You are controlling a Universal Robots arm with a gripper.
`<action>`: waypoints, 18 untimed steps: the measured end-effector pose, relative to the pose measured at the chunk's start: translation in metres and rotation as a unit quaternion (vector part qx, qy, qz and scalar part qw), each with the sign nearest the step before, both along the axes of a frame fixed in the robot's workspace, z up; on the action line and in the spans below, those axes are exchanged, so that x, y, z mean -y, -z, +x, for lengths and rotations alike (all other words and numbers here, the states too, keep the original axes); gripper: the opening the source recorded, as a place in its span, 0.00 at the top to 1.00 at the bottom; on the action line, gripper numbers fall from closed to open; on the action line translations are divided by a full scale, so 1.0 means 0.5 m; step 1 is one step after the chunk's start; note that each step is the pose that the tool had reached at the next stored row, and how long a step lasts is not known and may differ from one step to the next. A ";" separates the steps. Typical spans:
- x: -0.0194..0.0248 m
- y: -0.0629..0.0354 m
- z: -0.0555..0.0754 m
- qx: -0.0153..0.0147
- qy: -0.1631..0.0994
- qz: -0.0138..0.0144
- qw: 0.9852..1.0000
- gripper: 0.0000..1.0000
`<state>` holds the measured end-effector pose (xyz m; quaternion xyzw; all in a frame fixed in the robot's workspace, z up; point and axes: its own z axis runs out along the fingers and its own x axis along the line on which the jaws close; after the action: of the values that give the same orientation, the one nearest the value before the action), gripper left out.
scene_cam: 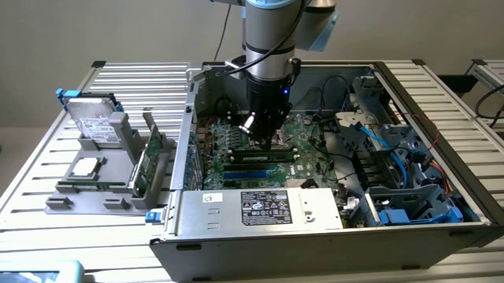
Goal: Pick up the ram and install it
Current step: 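Press down the ram until it locks into place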
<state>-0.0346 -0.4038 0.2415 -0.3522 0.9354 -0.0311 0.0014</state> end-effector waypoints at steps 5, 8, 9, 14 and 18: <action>0.0001 0.000 0.000 0.004 0.028 0.000 1.000 0.89; 0.0000 0.000 0.000 0.005 0.046 0.000 0.999 0.89; 0.0000 0.000 0.000 0.005 0.052 0.000 0.999 0.89; 0.0000 0.000 0.000 0.007 0.083 0.000 0.997 0.89; 0.0000 0.000 0.000 0.007 0.109 0.000 0.994 0.89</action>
<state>-0.0346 -0.4038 0.2415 -0.2479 0.9682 -0.0339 0.0048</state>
